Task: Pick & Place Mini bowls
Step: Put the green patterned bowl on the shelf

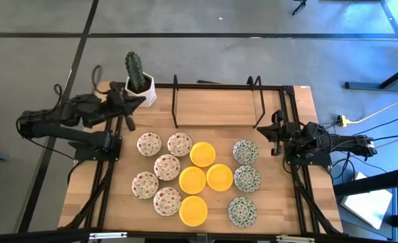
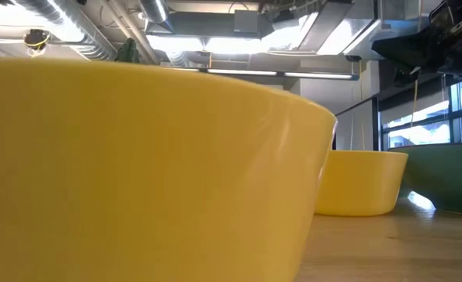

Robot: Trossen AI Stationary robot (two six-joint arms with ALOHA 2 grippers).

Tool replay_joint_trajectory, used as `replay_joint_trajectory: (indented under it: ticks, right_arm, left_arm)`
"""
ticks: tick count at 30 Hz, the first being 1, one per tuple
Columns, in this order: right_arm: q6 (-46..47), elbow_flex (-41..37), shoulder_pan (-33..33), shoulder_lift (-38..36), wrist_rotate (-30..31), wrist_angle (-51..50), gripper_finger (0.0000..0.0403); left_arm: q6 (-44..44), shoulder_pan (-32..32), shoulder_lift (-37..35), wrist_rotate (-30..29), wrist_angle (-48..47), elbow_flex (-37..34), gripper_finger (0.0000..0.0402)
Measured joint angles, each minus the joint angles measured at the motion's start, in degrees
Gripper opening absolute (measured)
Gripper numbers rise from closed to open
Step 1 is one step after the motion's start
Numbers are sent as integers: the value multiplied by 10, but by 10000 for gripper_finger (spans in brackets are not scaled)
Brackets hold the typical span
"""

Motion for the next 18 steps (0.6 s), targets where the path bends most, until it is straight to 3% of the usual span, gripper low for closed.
replay_joint_trajectory:
  ticks: [7,13,18]
  right_arm:
    - [1,0,0,0,0,0,27]
    - [24,0,0,0,1,3,28]
    - [40,0,0,0,1,7,28]
  left_arm:
    - [-46,-1,80,71,-176,55,2]
    - [-126,0,129,25,-296,52,1]
    - [-167,0,158,-8,-336,52,13]
